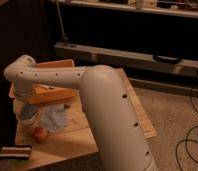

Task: Place sponge in table surface

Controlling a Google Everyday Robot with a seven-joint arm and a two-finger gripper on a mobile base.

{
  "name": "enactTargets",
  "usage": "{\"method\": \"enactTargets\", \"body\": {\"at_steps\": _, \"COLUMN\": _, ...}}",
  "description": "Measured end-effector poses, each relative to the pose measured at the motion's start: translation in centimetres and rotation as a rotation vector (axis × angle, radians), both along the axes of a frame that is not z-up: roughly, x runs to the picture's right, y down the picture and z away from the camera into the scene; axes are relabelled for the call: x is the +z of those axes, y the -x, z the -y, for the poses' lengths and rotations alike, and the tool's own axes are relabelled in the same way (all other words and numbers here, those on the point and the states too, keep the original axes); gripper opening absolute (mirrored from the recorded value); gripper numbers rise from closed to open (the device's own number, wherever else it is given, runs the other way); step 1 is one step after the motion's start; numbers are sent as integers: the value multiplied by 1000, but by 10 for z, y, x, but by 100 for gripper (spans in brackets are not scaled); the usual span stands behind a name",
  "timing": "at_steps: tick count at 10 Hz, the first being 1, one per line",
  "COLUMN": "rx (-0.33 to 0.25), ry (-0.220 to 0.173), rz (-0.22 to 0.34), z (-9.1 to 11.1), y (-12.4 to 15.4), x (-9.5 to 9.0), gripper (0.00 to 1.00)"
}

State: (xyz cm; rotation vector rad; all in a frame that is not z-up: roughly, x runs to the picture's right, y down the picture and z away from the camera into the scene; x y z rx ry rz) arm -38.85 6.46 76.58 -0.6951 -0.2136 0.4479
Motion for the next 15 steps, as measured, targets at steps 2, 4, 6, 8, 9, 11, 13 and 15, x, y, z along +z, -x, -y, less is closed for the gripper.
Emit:
{"method": "enactTargets", "body": {"at_steps": 2, "rx": 0, "ry": 20, "rz": -6, "z": -8, "y": 4, "x": 1, "gripper": 80}}
{"method": "enactTargets", "body": {"at_steps": 4, "rx": -2, "ry": 40, "rz": -17, "z": -17, "y": 5, "x": 2, "gripper": 80}}
{"method": "enactTargets", "body": {"at_steps": 6, "rx": -13, "ry": 54, "rz": -26, "z": -25, "y": 8, "x": 0, "gripper": 80}}
{"method": "enactTargets", "body": {"at_steps": 8, "rx": -18, "ry": 63, "rz": -35, "z": -30, "y": 8, "x": 1, "gripper": 80}}
{"method": "enactTargets", "body": {"at_steps": 9, "rx": -19, "ry": 67, "rz": -40, "z": -32, "y": 8, "x": 2, "gripper": 80}}
{"method": "enactTargets", "body": {"at_steps": 11, "rx": -20, "ry": 71, "rz": -48, "z": -37, "y": 10, "x": 4, "gripper": 80}}
{"method": "enactTargets", "body": {"at_steps": 13, "rx": -7, "ry": 56, "rz": -63, "z": -35, "y": 7, "x": 9, "gripper": 73}}
{"method": "enactTargets", "body": {"at_steps": 15, "rx": -1, "ry": 47, "rz": -72, "z": -31, "y": 5, "x": 12, "gripper": 58}}
